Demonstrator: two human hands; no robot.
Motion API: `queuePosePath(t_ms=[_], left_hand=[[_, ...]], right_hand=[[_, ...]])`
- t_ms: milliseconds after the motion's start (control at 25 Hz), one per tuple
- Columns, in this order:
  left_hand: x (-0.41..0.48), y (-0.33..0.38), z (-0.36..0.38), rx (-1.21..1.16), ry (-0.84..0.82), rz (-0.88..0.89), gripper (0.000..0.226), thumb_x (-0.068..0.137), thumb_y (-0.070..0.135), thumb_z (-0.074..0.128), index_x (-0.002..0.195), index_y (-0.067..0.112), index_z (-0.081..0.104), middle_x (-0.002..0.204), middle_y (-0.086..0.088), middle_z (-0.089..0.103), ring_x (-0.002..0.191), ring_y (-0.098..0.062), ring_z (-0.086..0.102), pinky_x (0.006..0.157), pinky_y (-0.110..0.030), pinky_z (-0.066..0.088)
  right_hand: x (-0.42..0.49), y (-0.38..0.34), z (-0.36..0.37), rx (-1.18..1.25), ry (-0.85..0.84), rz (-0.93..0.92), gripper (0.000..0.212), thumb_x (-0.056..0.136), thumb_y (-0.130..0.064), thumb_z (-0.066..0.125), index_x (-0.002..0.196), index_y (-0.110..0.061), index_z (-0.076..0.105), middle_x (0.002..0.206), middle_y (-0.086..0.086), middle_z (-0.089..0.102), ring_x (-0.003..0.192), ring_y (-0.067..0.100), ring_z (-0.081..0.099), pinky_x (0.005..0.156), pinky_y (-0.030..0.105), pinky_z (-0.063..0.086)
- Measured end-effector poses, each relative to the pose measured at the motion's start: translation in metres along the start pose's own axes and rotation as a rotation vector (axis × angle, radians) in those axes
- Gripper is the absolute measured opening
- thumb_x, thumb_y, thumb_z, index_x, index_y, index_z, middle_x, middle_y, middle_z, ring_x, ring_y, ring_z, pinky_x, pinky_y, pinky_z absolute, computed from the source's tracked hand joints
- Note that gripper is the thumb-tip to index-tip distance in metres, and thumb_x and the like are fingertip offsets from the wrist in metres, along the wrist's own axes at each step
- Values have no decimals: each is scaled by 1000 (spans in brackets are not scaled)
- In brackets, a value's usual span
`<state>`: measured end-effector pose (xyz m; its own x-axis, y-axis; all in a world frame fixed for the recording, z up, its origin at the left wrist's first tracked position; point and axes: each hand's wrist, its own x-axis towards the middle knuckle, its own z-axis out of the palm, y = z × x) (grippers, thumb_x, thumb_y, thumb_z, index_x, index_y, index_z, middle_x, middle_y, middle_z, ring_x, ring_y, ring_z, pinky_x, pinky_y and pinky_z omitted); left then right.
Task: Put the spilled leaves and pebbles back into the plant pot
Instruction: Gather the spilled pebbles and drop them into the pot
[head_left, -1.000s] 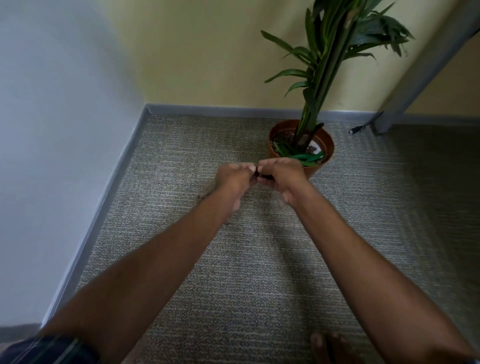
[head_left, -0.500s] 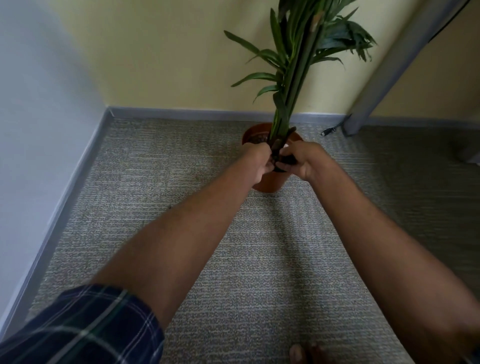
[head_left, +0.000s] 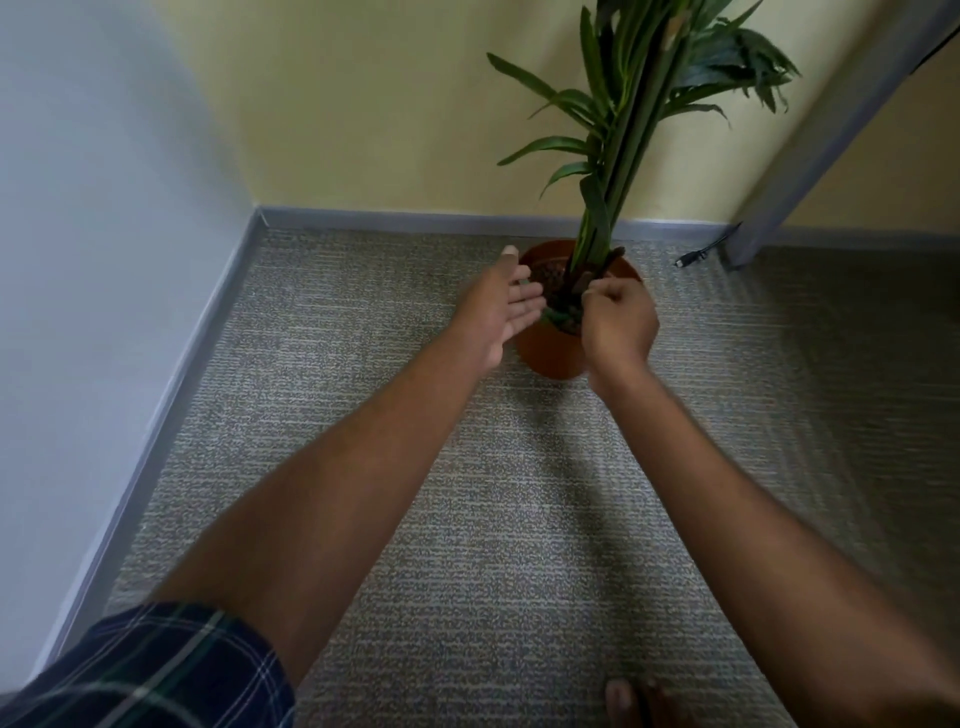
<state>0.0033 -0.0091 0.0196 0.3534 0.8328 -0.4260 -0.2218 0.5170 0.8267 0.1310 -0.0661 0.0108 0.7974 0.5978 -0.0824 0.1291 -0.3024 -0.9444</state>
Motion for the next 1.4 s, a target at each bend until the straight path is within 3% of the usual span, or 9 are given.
queuePosePath(t_ms=[160,280,360,480,640,960,1160,1320,1400], left_hand=[[-8,1,-61,104,141,66,37,107,40,60,125,10,73,114,-12,80,102,-26,80,88,-34,66],[-13,-9,-111,415,325,94,33,104,37,65,122,11,75,110,-4,78,102,-22,75,92,-38,62],[-17,-22,-148,816,389,98,35,100,38,69,128,18,72,131,-7,72,120,-26,68,105,-41,54],[-27,-42,-198,1284,284,-130,94,89,39,84,165,14,37,167,-21,39,154,-41,42,122,-47,41],[-41,-61,-226,1537,211,-190,129,72,42,98,172,16,19,171,-27,22,161,-49,18,130,-56,27],[-39,-72,-209,1432,183,-38,87,60,17,102,138,6,64,145,-28,46,129,-43,58,113,-48,51],[-42,-74,-206,1332,227,78,35,71,9,93,101,-1,78,99,-21,79,93,-36,76,85,-41,61],[-51,-79,-211,1037,316,41,26,76,1,92,95,12,78,73,3,73,61,-2,69,59,-13,56],[-53,-82,-212,903,360,20,24,82,-2,88,99,10,77,79,0,75,66,-4,71,65,-12,59]], right_hand=[[-41,20,37,-139,-224,-266,15,99,-20,70,113,-20,76,106,-6,75,101,14,70,102,41,59],[-62,37,68,-338,-616,-325,32,92,-28,83,119,-16,73,105,-2,71,98,18,69,79,34,56],[-73,50,85,-509,-862,-346,52,81,-38,93,122,-16,69,110,2,68,100,23,67,73,32,52],[-87,73,101,-728,-1068,-331,96,64,-51,102,141,-19,55,142,12,50,125,32,60,96,40,57],[-105,103,106,-888,-1074,-471,141,54,-54,104,167,-24,26,156,14,31,147,40,42,111,53,49],[-107,104,122,-753,-1027,-566,111,62,-42,102,156,-25,45,145,13,45,130,36,60,104,46,58],[-108,102,130,-679,-1075,-573,94,67,-23,100,151,-21,57,155,15,52,141,34,54,114,40,50],[-109,101,129,-513,-1022,-510,54,72,-15,96,121,-14,73,131,11,69,121,27,66,95,29,54],[-109,102,130,-453,-1013,-419,39,74,-8,94,109,-12,77,113,5,75,107,19,71,87,26,59]])
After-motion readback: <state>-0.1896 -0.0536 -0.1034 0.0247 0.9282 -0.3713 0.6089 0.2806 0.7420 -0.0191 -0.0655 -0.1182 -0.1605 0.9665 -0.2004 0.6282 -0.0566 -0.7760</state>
